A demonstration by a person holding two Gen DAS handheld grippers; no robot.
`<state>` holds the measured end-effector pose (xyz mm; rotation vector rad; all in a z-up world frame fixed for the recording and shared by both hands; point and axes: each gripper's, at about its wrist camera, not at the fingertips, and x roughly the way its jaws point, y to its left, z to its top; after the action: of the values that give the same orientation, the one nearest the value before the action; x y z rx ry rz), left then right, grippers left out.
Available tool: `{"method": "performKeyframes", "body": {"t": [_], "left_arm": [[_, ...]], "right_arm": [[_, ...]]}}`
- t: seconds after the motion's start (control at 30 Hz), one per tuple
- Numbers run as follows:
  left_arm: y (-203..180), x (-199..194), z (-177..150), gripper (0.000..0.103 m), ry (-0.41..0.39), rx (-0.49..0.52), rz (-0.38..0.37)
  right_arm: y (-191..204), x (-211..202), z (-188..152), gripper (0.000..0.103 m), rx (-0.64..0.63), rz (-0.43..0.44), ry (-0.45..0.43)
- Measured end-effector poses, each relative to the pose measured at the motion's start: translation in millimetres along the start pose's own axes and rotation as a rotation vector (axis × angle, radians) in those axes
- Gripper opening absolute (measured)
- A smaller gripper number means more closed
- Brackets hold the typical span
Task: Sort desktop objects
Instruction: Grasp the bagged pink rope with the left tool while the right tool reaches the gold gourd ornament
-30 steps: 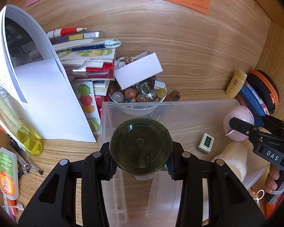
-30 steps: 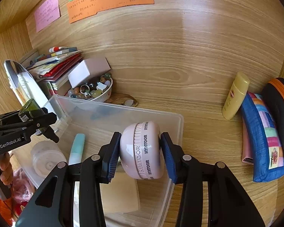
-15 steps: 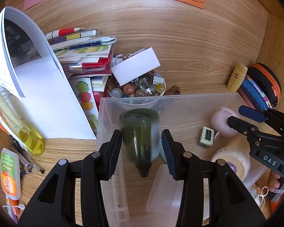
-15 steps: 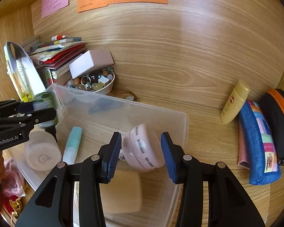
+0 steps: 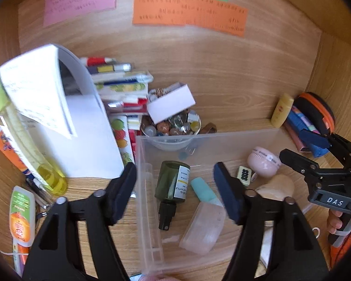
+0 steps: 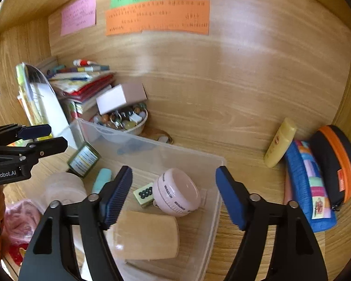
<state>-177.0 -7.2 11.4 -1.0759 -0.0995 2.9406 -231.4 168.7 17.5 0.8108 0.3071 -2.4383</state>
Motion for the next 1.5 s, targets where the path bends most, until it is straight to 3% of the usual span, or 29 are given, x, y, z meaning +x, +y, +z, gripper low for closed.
{"method": "performKeyframes", "body": {"t": [0.1,0.23,0.5,0.67,1.2,1.5], "left_arm": [[1.1,-16.2,-1.9,0.071,-0.02,0.016,-0.016],[9.9,-35.6,-12.5,0.087,-0.018,0.039,-0.009],[26.7,-52.9,-56.6,0.089,0.067,0.097,0.029],[38.9,-61.6,-84.9,0.089,0.124,0.106,0.049],[43.0,-69.6,-134.0,0.089,0.266,0.12,-0.05],[36.0,-50.1,-138.7,0.091,0.306,0.131,-0.072]], "right_arm": [[1.1,-16.7,1.8,0.082,0.008,0.007,-0.031],[3.5,-38.3,-0.9,0.082,0.005,0.013,-0.055],[9.0,-68.6,-28.8,0.083,-0.024,-0.026,-0.061],[9.0,-74.8,-49.8,0.083,-0.026,-0.056,-0.026],[-16.2,-88.8,-113.8,0.083,0.062,-0.143,0.116],[-17.0,-85.1,-145.2,0.081,0.074,-0.078,0.198]]}}
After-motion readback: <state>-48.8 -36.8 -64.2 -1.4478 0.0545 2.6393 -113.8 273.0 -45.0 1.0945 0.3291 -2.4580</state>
